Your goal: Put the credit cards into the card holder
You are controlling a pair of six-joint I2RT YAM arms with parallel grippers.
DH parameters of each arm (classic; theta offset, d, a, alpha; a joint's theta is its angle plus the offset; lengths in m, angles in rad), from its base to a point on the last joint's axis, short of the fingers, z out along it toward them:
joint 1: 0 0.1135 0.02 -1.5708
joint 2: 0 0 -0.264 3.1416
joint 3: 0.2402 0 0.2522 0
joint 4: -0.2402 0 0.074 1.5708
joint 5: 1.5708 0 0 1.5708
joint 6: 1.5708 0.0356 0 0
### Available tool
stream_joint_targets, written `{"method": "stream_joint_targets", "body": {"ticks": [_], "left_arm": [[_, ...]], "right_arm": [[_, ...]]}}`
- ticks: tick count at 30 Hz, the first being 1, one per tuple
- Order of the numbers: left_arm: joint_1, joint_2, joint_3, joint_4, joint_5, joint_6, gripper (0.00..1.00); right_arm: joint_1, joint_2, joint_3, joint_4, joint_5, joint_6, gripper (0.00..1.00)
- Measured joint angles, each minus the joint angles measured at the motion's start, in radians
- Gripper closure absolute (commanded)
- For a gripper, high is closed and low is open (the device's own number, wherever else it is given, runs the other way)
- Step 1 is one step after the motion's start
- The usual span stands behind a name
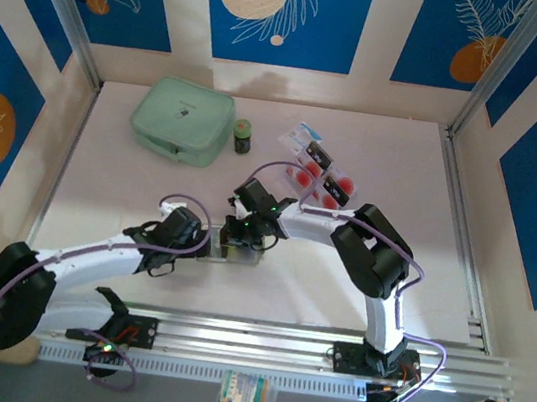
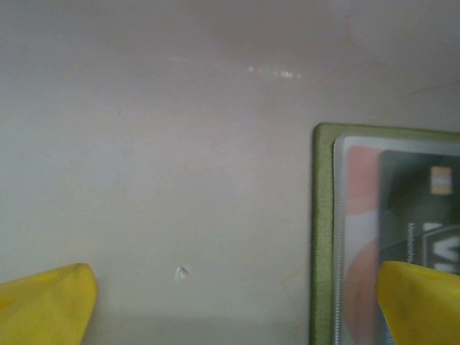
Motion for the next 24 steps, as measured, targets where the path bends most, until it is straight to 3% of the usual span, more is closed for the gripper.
{"method": "stream_joint_targets", "body": {"ticks": [24], "left_arm": [[0.027, 0.022, -0.011, -0.010, 0.010, -0.021, 0.00]], "right_arm": [[-0.042, -0.083, 0.003, -0.074, 0.038, -0.045, 0.96]]}}
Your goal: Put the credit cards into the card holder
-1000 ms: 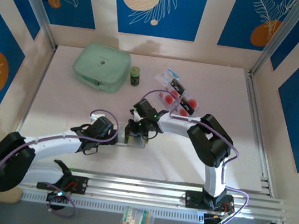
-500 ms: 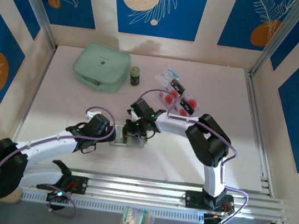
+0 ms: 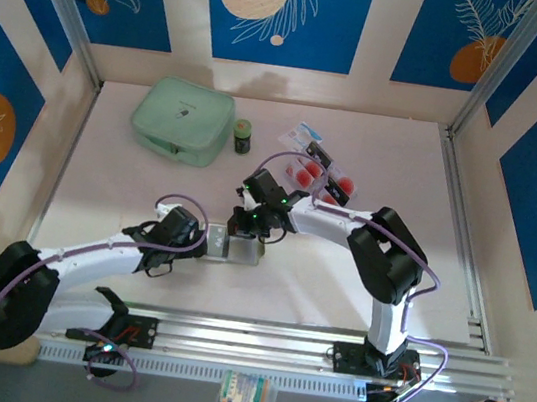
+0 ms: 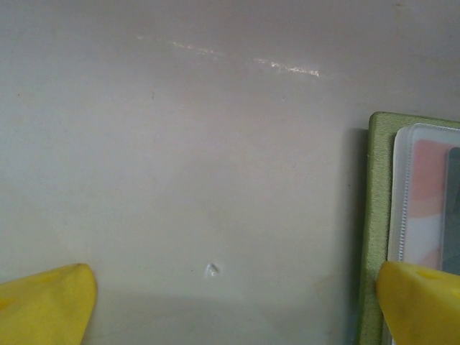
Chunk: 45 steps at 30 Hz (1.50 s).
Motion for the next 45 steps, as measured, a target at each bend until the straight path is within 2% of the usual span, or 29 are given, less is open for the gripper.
{"method": "stream_joint_targets", "body": {"ticks": [20, 35, 45], "left_arm": [[0.010, -0.015, -0.004, 0.008, 0.003, 0.001, 0.00], [0.037, -0.031, 0.008, 0.002, 0.030, -0.006, 0.00], [0.037, -0.028, -0.014, 0.019, 0.042, -0.021, 0.00]], "right_arm": [[0.057, 0.111, 0.074, -0.038, 0.008, -0.026, 0.98], [0.059, 0.102, 0.085, -0.076, 0.046, -0.039, 0.95], [0.011, 0.063, 0.026, -0.086, 0.075, -0.067, 0.96]]}}
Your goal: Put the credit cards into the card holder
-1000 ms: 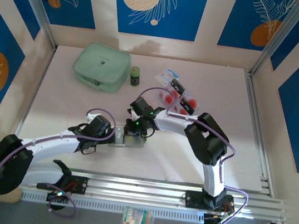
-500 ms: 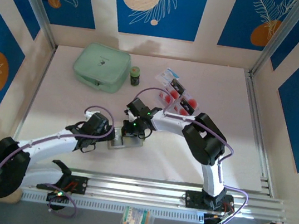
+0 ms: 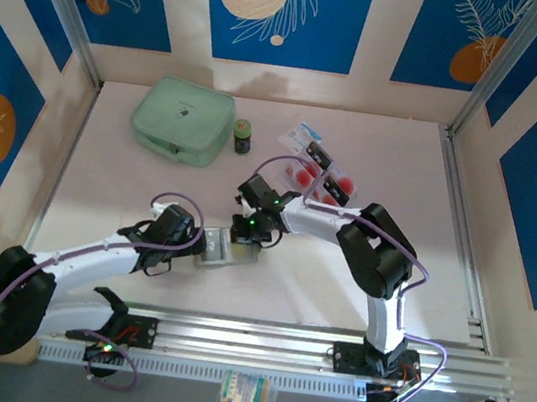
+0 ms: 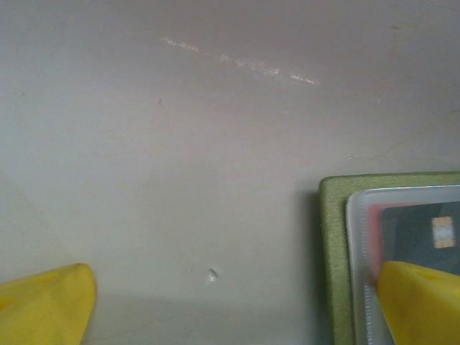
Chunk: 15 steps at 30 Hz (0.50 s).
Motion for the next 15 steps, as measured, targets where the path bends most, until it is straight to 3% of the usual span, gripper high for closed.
{"method": "stream_joint_targets", "body": {"ticks": [15], "left_arm": [[0.000, 0.031, 0.019, -0.005, -0.002, 0.004, 0.00]], "right_arm": [[-0.024, -0.084, -0.129, 0.068, 0.013, 0.027, 0.97]]}}
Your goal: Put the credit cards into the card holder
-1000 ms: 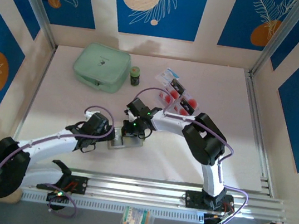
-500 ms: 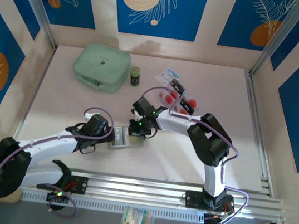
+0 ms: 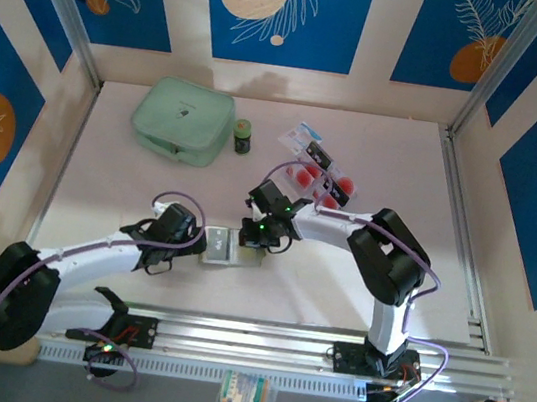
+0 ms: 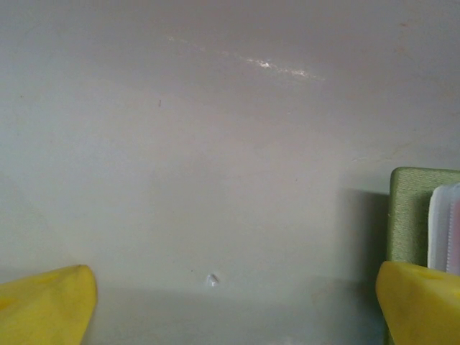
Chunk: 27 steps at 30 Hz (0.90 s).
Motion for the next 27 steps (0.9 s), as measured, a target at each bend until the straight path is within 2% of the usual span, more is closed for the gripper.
{"method": "stream_joint_targets", "body": {"ticks": [12, 27], "left_arm": [[0.002, 0.010, 0.004, -0.002, -0.003, 0.000, 0.00], [0.002, 0.010, 0.004, -0.002, -0.004, 0.000, 0.00]], "right_arm": [[0.037, -0.031, 0.008, -0.069, 0.037, 0.011, 0.97], [0.073, -0.025, 0.068, -0.064, 0.033, 0.004, 0.99]]}}
